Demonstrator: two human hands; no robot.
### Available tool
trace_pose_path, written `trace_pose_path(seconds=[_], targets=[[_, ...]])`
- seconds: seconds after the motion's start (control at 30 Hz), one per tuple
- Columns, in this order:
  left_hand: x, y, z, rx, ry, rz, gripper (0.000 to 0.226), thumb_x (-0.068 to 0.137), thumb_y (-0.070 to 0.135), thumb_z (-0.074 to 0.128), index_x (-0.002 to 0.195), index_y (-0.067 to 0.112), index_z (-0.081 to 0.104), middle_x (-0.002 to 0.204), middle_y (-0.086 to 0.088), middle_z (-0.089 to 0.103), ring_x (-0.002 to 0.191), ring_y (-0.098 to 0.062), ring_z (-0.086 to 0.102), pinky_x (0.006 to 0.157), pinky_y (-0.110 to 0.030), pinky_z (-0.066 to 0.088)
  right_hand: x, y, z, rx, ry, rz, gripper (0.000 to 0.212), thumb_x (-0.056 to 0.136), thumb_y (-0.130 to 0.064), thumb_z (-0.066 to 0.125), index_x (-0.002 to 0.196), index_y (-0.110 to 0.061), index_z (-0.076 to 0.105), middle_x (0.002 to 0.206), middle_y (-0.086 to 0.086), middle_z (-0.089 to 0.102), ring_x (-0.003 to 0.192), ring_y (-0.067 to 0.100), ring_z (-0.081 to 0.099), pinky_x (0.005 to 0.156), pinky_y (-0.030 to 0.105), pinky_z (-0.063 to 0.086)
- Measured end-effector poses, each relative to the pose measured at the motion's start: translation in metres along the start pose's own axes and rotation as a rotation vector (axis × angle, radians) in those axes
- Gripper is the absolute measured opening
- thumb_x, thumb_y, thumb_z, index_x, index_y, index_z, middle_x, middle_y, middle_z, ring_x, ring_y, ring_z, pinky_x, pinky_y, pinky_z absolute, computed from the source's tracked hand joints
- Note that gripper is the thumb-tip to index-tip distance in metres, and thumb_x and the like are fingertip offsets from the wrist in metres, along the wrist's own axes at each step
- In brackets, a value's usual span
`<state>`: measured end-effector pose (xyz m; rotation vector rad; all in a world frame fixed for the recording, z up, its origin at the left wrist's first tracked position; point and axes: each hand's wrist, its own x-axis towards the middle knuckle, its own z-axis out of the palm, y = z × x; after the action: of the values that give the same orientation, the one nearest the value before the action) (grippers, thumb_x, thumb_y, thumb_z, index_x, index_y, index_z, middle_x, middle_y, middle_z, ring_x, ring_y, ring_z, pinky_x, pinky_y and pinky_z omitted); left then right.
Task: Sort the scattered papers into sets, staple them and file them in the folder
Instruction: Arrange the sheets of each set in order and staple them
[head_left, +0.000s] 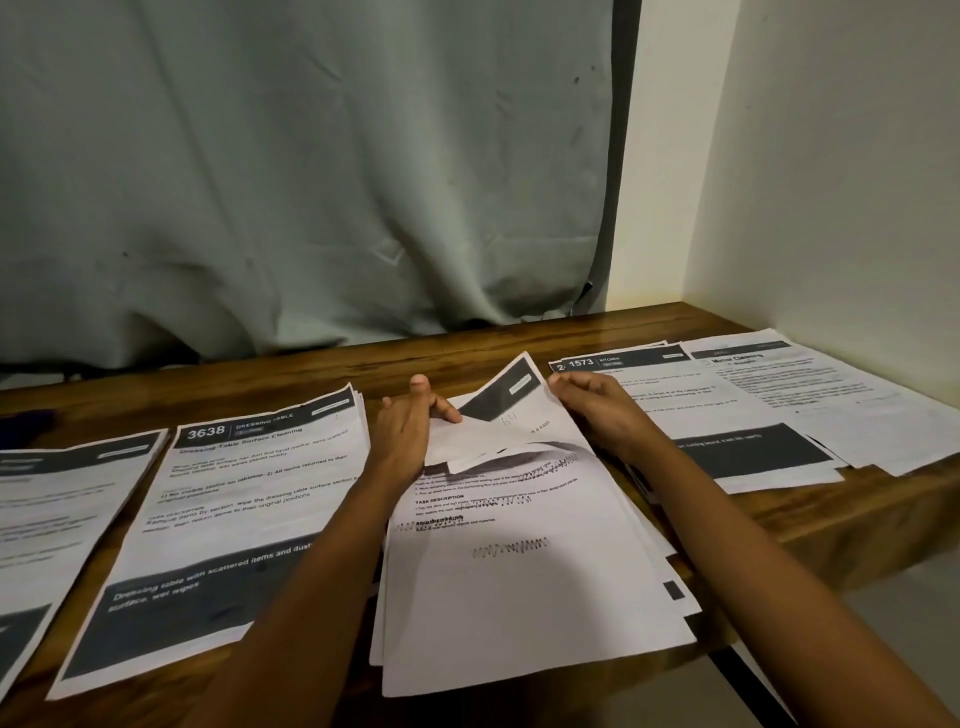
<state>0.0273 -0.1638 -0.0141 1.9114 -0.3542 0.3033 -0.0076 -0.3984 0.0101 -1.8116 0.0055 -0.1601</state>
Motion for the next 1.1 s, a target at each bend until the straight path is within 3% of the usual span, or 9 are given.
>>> trace_pose_path(seconds=[0.13, 0.2, 0.27, 0.43, 0.53, 0.63, 0.83, 0.93, 1.1], targets=[[-0.002, 0.002, 0.001, -0.025, -0.018, 0.033, 0.064, 0.09, 0.062, 0.004, 0.102, 0.041, 0.063, 0.101, 0.012, 0.07, 0.117, -0.016, 0.055, 0.119, -0.049, 0.007, -0.012, -0.008, 0.001, -0.072, -0.208, -0.021, 0.055, 0.095, -0.056, 0.031, 0.106, -0.021, 0.072, 0.104, -0.007, 0.072, 0.102, 0.014, 0.065, 0.089, 0.029, 0.048], [-0.002, 0.003, -0.001, 0.002, -0.034, 0.014, 0.073, 0.087, 0.071, -0.001, 0.119, 0.046, 0.06, 0.13, 0.005, 0.061, 0.139, -0.024, 0.034, 0.119, -0.047, -0.005, -0.013, -0.008, 0.004, -0.041, -0.278, -0.056, 0.06, 0.095, -0.054, 0.031, 0.104, -0.012, 0.073, 0.108, -0.003, 0.072, 0.106, 0.016, 0.064, 0.096, 0.031, 0.047], [-0.001, 0.001, -0.001, 0.04, -0.059, -0.029, 0.078, 0.085, 0.075, -0.003, 0.118, 0.048, 0.062, 0.146, 0.004, 0.046, 0.147, -0.031, 0.01, 0.117, -0.049, -0.01, -0.014, -0.007, 0.005, 0.003, -0.342, -0.08, 0.059, 0.094, -0.049, 0.035, 0.101, -0.004, 0.072, 0.111, 0.003, 0.071, 0.11, 0.017, 0.064, 0.102, 0.031, 0.045], [0.007, -0.011, 0.001, -0.04, -0.085, -0.035, 0.095, 0.071, 0.088, -0.007, 0.079, 0.043, 0.076, 0.119, 0.009, 0.067, 0.139, -0.031, 0.032, 0.117, -0.05, -0.006, -0.007, 0.001, 0.006, 0.043, -0.251, -0.112, 0.05, 0.091, -0.05, 0.042, 0.097, -0.011, 0.074, 0.109, 0.002, 0.072, 0.109, 0.017, 0.063, 0.097, 0.029, 0.046], [0.01, -0.015, 0.002, -0.055, -0.075, -0.046, 0.096, 0.069, 0.09, -0.006, 0.074, 0.042, 0.076, 0.113, 0.006, 0.07, 0.137, -0.032, 0.035, 0.118, -0.05, -0.004, 0.002, 0.011, 0.001, -0.268, 0.002, -0.178, 0.032, 0.094, -0.042, 0.054, 0.108, -0.019, 0.071, 0.109, -0.004, 0.069, 0.106, 0.014, 0.062, 0.087, 0.024, 0.044], [0.01, -0.014, 0.002, -0.056, -0.057, -0.033, 0.093, 0.072, 0.087, -0.005, 0.071, 0.041, 0.076, 0.107, 0.007, 0.072, 0.135, -0.031, 0.039, 0.118, -0.05, -0.002, 0.009, 0.019, -0.003, -0.485, 0.025, -0.147, 0.026, 0.091, -0.029, 0.062, 0.113, -0.015, 0.067, 0.106, 0.0, 0.069, 0.098, 0.014, 0.063, 0.08, 0.023, 0.044], [0.008, -0.011, 0.002, -0.076, -0.053, -0.025, 0.085, 0.085, 0.07, 0.0, 0.068, 0.037, 0.076, 0.095, 0.01, 0.074, 0.124, -0.022, 0.05, 0.119, -0.047, 0.0, 0.013, 0.019, -0.003, -0.217, 0.03, -0.05, 0.039, 0.083, -0.008, 0.071, 0.119, -0.01, 0.056, 0.1, 0.006, 0.066, 0.093, 0.016, 0.062, 0.074, 0.018, 0.047], [0.008, -0.013, 0.002, -0.068, -0.047, -0.047, 0.088, 0.079, 0.078, -0.001, 0.069, 0.038, 0.076, 0.1, 0.008, 0.073, 0.127, -0.024, 0.047, 0.118, -0.048, 0.002, 0.01, 0.013, -0.003, -0.109, 0.043, -0.029, 0.04, 0.079, -0.001, 0.073, 0.115, -0.011, 0.058, 0.098, 0.007, 0.066, 0.089, 0.018, 0.063, 0.071, 0.019, 0.05], [0.004, -0.006, 0.0, 0.007, -0.017, -0.073, 0.092, 0.078, 0.077, -0.002, 0.076, 0.03, 0.077, 0.124, -0.003, 0.065, 0.137, -0.031, 0.032, 0.117, -0.051, 0.005, -0.001, 0.004, -0.006, -0.058, -0.069, -0.284, 0.017, 0.081, 0.002, 0.07, 0.097, -0.003, 0.071, 0.09, 0.011, 0.071, 0.081, 0.016, 0.065, 0.075, 0.022, 0.053]])
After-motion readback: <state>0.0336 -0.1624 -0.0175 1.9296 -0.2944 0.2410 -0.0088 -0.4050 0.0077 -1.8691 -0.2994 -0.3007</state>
